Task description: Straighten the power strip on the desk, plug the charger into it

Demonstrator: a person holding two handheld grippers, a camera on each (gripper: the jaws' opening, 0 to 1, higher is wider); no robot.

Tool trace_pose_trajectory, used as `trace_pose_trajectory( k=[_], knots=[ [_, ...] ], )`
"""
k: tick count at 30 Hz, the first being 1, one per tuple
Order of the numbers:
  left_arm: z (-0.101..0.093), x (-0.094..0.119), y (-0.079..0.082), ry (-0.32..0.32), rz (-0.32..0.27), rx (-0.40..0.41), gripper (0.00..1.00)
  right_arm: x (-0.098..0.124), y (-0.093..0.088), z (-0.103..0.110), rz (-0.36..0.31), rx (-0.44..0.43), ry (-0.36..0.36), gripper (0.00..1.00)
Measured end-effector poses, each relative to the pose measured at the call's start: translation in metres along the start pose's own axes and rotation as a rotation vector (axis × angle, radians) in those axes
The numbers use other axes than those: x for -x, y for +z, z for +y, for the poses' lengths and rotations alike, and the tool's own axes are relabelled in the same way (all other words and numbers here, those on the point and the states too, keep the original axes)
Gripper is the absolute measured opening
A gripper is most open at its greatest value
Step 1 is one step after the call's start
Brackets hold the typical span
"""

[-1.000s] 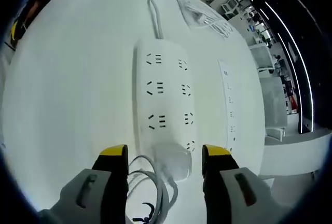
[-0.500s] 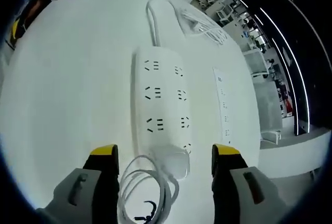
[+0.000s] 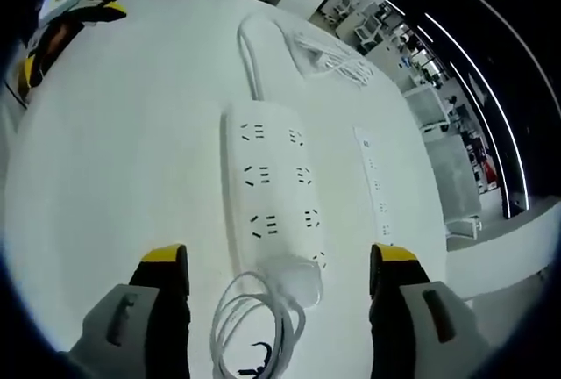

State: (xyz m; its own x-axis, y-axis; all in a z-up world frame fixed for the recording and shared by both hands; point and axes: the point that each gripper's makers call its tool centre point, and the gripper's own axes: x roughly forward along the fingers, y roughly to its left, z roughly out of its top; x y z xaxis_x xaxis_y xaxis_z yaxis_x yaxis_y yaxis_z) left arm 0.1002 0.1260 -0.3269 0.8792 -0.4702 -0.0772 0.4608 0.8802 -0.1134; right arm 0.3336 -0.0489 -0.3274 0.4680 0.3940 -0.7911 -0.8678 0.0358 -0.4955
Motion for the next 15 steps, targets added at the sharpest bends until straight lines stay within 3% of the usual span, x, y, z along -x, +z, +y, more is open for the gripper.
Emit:
trace_pose_trajectory(
  k=[15],
  knots=[
    [0.003, 0.000, -0.002, 0.002, 0.002, 0.006, 0.99, 0.016, 0.018, 0.002, -0.217, -0.165, -0.010, 1.00]
  ],
)
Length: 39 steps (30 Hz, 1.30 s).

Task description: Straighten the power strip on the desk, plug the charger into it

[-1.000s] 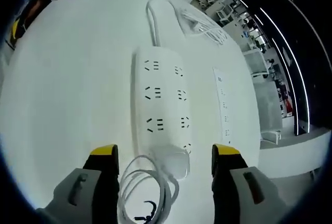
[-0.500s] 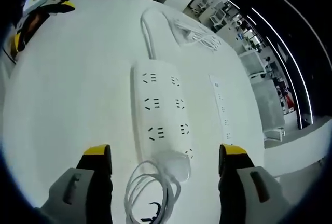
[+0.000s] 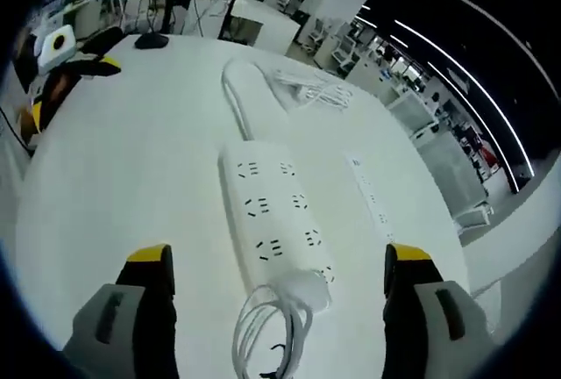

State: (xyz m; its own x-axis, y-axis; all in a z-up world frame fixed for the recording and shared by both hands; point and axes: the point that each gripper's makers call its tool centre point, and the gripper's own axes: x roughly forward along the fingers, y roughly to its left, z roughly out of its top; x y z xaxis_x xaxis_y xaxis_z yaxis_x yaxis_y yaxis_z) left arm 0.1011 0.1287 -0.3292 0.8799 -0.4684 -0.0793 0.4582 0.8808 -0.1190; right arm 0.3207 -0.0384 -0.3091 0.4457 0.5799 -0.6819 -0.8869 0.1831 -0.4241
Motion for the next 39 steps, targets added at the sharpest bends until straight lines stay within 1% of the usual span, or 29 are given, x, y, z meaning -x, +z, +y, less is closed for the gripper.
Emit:
trace_pose_trajectory(
  k=[1, 11, 14, 16, 17, 18, 22, 27, 32, 39],
  knots=[
    [0.000, 0.000, 0.000, 0.000, 0.000, 0.000, 0.99, 0.001, 0.004, -0.001, -0.031, -0.018, -0.010, 1.00],
    [-0.001, -0.002, -0.001, -0.004, 0.002, 0.002, 0.99, 0.017, 0.021, -0.002, -0.167, -0.100, -0.037, 1.00],
    [-0.001, -0.002, 0.000, -0.006, 0.001, 0.001, 0.99, 0.023, 0.028, -0.006, -0.226, -0.134, -0.054, 1.00],
    [-0.001, -0.002, 0.000, -0.007, 0.001, 0.002, 0.99, 0.028, 0.029, -0.006, -0.254, -0.159, -0.050, 0.99],
    [-0.001, -0.002, 0.000, -0.005, 0.002, 0.002, 0.99, 0.031, 0.033, -0.008, -0.286, -0.179, -0.051, 0.98],
    [0.000, -0.002, 0.000, -0.006, 0.003, 0.001, 0.99, 0.033, 0.033, -0.008, -0.297, -0.188, -0.051, 0.98],
    [-0.001, -0.003, -0.001, -0.009, 0.004, 0.002, 0.99, 0.039, 0.034, -0.008, -0.318, -0.206, -0.064, 0.99],
    [-0.002, -0.004, -0.002, -0.014, 0.005, 0.004, 0.99, 0.046, 0.035, -0.003, -0.340, -0.232, -0.055, 1.00],
    [-0.003, -0.005, 0.000, -0.018, 0.002, 0.001, 0.99, 0.057, 0.039, 0.000, -0.398, -0.277, -0.057, 1.00],
    [-0.002, -0.004, 0.001, -0.017, -0.001, 0.000, 0.99, 0.072, 0.036, 0.006, -0.419, -0.284, -0.090, 1.00]
  ],
)
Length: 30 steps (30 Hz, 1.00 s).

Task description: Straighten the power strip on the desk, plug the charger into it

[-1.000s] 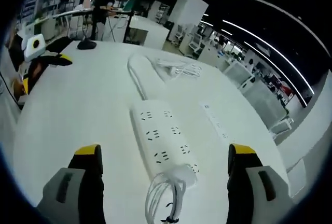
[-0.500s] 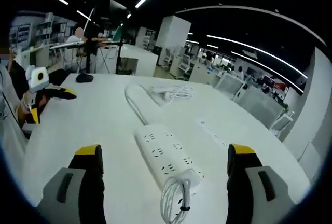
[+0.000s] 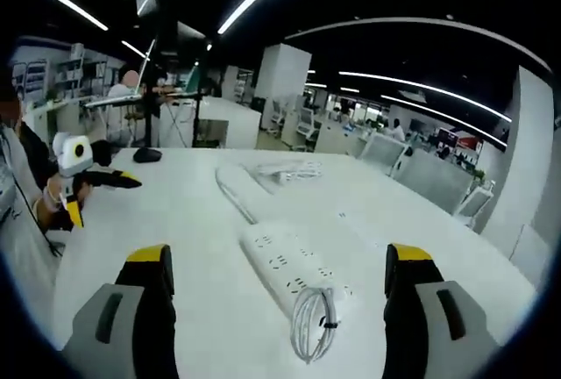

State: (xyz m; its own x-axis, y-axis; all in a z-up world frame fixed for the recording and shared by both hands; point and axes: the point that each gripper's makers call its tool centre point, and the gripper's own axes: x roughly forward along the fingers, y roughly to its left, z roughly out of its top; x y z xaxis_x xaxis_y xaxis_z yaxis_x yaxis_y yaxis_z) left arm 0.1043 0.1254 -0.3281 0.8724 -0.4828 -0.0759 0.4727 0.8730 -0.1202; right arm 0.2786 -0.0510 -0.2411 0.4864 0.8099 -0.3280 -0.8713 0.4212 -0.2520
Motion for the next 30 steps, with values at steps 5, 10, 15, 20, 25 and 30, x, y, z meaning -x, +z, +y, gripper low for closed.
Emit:
trace_pose_trajectory(
  k=[5, 10, 15, 20, 25, 30],
  knots=[
    [0.000, 0.000, 0.000, -0.001, 0.000, 0.001, 0.99, 0.013, 0.000, 0.006, -0.014, 0.000, -0.031, 1.00],
    [0.000, 0.001, 0.001, -0.002, -0.003, 0.000, 0.99, 0.028, 0.007, 0.011, -0.070, -0.026, -0.054, 1.00],
    [0.000, 0.002, 0.002, 0.000, -0.005, -0.001, 0.99, 0.046, 0.007, 0.024, -0.106, -0.036, -0.053, 0.98],
    [0.001, 0.002, 0.003, -0.001, -0.006, -0.003, 0.99, 0.063, 0.003, 0.028, -0.116, -0.021, -0.105, 0.98],
    [0.000, 0.002, 0.003, -0.002, -0.004, -0.005, 0.99, 0.085, 0.002, 0.037, -0.172, -0.059, -0.143, 0.99],
    [0.001, 0.002, 0.003, -0.001, -0.003, -0.008, 0.99, 0.101, -0.007, 0.043, -0.178, -0.067, -0.188, 0.99]
  ],
)
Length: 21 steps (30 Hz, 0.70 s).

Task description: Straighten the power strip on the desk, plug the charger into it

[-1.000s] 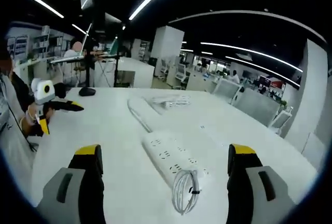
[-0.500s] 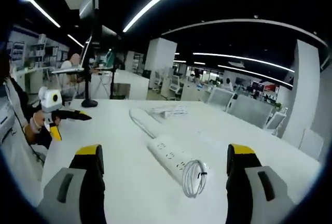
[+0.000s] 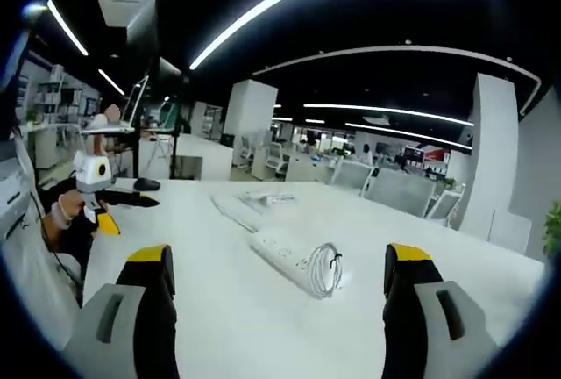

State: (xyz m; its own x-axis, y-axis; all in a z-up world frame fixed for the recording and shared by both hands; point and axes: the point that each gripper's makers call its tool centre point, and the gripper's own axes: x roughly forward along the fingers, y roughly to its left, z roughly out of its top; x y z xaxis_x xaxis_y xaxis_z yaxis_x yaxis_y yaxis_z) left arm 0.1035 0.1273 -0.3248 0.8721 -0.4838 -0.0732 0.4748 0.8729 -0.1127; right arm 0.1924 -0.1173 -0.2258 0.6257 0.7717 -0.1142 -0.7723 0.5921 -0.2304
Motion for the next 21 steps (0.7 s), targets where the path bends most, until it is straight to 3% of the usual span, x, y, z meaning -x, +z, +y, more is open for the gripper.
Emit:
trace_pose_trajectory(
  k=[5, 14, 21],
  knots=[
    [0.001, 0.000, 0.000, 0.000, 0.002, -0.002, 0.99, 0.018, -0.003, 0.004, -0.039, -0.034, -0.031, 0.98],
    [0.001, -0.002, 0.000, -0.001, 0.001, -0.001, 0.99, 0.036, -0.016, 0.013, -0.039, -0.044, -0.077, 0.99],
    [0.002, -0.002, -0.001, 0.002, 0.000, 0.002, 0.99, 0.050, -0.041, 0.015, -0.019, -0.075, -0.131, 0.99]
  ],
)
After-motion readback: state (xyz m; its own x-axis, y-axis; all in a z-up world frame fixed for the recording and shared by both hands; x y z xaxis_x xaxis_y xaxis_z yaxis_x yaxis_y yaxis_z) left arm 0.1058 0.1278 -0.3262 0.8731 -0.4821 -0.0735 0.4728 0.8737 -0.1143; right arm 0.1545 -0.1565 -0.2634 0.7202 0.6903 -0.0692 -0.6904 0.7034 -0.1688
